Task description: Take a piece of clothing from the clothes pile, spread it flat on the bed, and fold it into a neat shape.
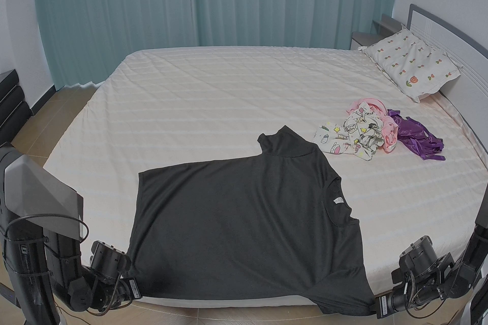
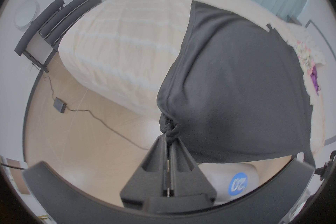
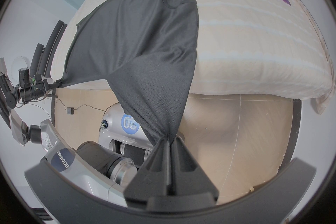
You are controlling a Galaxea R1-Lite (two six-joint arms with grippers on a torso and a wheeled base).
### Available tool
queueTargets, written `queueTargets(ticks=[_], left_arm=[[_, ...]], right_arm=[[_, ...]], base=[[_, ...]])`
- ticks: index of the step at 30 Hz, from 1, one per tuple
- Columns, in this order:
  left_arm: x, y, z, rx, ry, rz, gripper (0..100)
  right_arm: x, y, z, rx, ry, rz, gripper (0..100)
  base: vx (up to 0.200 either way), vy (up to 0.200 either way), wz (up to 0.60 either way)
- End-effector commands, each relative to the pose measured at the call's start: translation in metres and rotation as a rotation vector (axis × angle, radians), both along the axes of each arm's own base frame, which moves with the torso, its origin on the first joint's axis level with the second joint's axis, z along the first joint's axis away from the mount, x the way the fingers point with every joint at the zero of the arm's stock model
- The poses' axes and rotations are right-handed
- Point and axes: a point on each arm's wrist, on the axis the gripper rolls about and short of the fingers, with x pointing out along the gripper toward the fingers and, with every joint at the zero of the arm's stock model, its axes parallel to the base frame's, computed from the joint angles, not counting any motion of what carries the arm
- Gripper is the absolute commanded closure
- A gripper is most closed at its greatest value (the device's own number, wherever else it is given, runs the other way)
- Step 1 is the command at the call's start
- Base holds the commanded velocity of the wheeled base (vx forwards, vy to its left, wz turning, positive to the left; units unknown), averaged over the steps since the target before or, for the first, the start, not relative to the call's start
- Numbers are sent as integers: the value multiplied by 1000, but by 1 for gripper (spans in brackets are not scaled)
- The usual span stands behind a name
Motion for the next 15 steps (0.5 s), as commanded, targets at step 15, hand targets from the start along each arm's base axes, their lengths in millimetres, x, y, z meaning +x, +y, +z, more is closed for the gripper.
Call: queueTargets(ticks=[15], left_arm=[[33, 2, 32, -75, -317, 58, 100]], right_arm=[[56, 6, 38, 69, -293, -114, 100]], base=[[0, 0, 0]])
